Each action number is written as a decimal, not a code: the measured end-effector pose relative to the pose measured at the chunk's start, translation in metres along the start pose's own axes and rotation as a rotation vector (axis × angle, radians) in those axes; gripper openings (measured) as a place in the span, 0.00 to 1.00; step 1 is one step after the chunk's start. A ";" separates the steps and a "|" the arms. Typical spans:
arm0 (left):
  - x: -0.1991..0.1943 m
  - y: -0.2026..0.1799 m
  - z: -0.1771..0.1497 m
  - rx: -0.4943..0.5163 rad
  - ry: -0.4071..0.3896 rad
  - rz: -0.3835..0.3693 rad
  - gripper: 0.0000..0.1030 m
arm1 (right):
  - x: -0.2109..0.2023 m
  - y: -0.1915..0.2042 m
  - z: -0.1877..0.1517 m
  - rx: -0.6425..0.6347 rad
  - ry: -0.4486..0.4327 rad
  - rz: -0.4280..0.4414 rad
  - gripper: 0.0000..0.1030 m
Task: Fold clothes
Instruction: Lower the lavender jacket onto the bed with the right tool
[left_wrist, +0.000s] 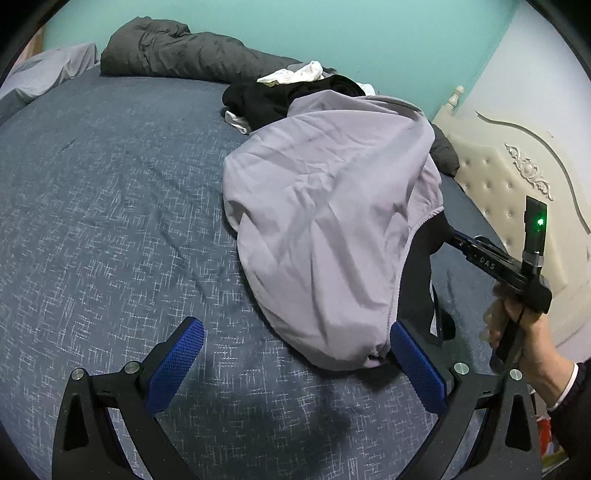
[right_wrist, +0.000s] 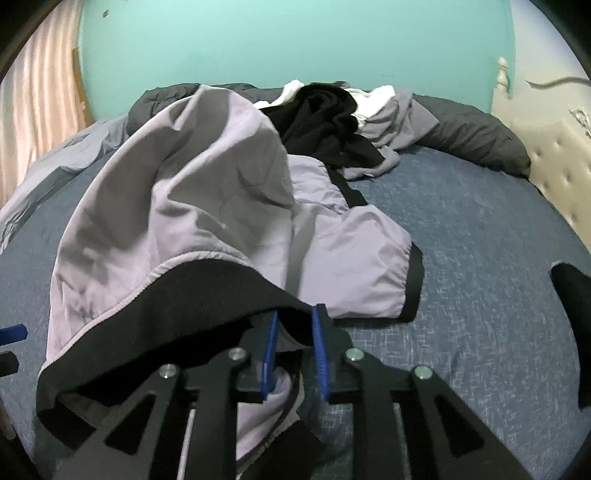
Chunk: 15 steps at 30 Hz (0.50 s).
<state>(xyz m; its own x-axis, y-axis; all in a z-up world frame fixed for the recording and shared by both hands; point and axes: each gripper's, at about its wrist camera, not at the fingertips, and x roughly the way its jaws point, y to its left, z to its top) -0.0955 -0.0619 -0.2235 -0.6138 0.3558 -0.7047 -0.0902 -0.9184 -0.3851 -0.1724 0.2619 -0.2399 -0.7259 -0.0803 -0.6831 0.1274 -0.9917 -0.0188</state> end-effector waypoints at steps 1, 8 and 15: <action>-0.001 -0.001 0.000 0.001 0.001 -0.006 1.00 | 0.000 0.002 0.000 -0.013 -0.003 0.001 0.23; -0.007 -0.021 -0.001 0.025 0.008 -0.031 1.00 | 0.001 0.009 0.005 -0.037 0.001 0.052 0.25; 0.002 -0.049 -0.004 0.066 0.039 -0.002 1.00 | -0.010 0.009 0.013 -0.042 0.014 0.061 0.09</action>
